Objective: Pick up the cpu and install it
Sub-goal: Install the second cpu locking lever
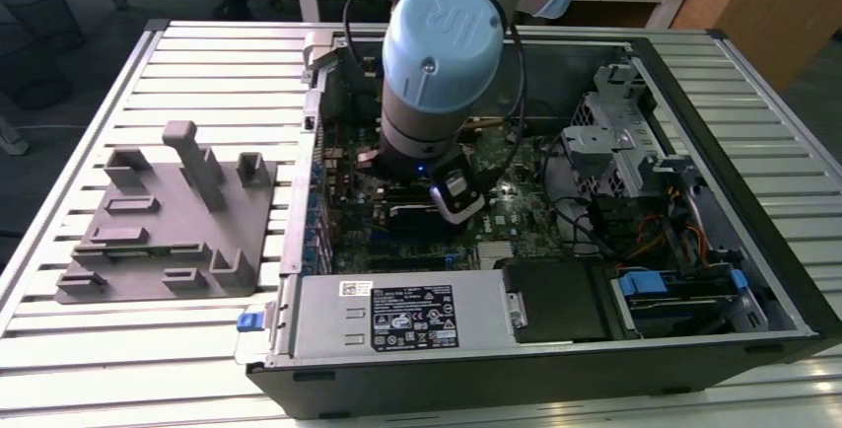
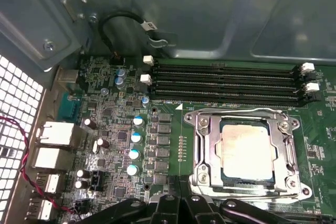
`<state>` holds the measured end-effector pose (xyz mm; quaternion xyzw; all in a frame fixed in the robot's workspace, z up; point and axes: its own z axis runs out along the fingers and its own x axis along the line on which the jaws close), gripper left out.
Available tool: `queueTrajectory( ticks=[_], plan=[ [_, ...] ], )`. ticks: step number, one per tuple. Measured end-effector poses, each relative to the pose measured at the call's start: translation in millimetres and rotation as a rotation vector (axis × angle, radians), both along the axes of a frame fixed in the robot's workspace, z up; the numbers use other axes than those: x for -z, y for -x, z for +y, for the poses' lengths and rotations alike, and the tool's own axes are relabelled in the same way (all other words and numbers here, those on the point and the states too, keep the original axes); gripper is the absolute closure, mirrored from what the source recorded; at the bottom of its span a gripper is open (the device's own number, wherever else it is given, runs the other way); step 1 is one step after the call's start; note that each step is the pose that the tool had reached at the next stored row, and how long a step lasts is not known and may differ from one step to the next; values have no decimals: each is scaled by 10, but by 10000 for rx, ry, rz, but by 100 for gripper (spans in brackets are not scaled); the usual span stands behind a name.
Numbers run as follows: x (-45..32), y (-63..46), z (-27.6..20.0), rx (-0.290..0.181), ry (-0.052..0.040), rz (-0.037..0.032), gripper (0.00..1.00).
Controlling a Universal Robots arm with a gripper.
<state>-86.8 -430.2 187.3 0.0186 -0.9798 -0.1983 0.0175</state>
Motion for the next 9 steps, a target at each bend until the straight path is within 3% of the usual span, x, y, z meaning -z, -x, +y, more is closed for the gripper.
queueTrajectory(
  ticks=[9],
  plan=[
    [-43,0,0,0,-6,-7,89]
  ],
)
